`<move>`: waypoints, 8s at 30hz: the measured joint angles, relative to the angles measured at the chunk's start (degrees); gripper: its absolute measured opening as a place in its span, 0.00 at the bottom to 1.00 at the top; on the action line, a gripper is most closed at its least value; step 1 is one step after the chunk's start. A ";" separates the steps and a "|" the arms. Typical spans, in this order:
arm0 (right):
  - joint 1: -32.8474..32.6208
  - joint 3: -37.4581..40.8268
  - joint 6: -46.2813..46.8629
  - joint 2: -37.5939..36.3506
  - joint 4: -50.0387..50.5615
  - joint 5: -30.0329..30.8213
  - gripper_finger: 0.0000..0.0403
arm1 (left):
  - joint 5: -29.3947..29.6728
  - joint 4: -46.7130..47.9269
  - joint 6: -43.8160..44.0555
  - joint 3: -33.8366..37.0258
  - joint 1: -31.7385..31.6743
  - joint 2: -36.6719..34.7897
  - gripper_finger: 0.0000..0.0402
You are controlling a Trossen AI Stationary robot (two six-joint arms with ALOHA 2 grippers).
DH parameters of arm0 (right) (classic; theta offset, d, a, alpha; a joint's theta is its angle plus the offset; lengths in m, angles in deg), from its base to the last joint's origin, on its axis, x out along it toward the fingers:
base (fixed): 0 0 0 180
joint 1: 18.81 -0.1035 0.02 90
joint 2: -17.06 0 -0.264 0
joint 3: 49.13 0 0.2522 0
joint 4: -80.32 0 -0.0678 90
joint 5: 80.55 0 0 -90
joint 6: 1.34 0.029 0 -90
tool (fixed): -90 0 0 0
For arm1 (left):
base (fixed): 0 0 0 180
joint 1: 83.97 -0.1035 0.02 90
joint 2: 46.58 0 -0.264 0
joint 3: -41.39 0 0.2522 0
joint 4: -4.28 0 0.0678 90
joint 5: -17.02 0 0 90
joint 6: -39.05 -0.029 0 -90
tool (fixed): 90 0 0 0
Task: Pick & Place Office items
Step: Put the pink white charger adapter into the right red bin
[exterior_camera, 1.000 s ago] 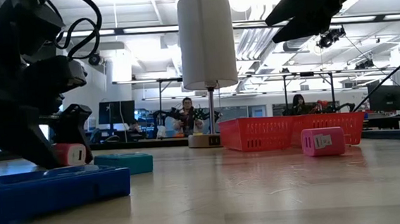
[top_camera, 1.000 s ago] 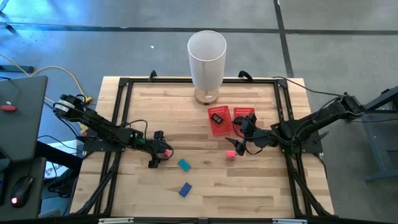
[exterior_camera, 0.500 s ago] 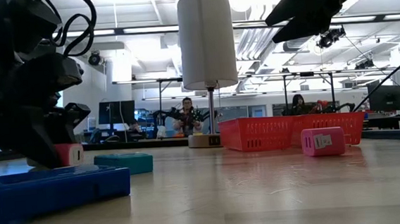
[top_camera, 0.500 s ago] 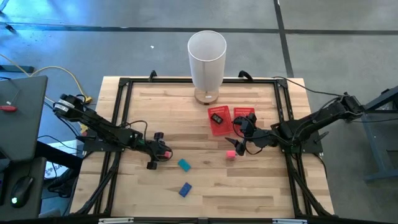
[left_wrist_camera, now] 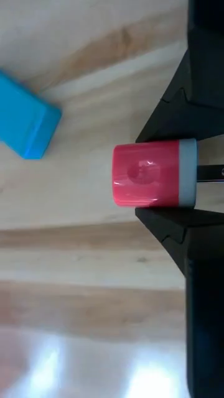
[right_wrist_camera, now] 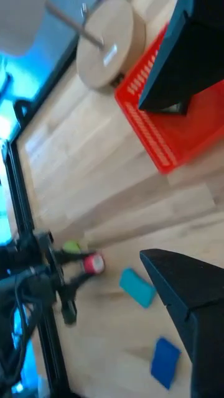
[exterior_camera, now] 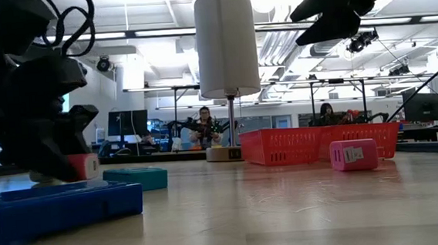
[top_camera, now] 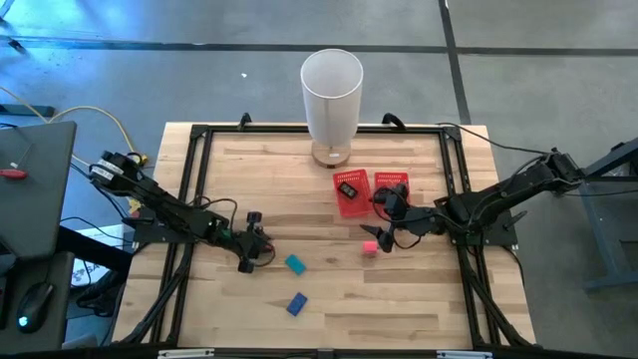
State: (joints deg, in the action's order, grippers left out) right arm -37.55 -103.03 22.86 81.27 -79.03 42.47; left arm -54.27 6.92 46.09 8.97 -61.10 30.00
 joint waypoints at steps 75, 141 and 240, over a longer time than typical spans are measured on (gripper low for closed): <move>4.30 0.00 1.21 15.85 -33.59 -13.70 0.91 | 51.62 -37.38 -57.77 -27.38 6.11 23.95 0.32; 8.02 -0.07 4.47 26.05 -44.46 -18.52 0.91 | 41.89 -35.85 -58.77 -34.59 1.53 29.57 0.32; 8.00 -0.04 1.08 22.71 -32.42 -13.27 0.29 | 40.07 -38.76 -55.34 -34.81 4.66 29.57 0.75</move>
State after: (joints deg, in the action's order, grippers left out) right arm -29.55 -103.07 23.93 103.98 -111.45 29.20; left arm -14.20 -31.84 -9.25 -25.85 -56.44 59.57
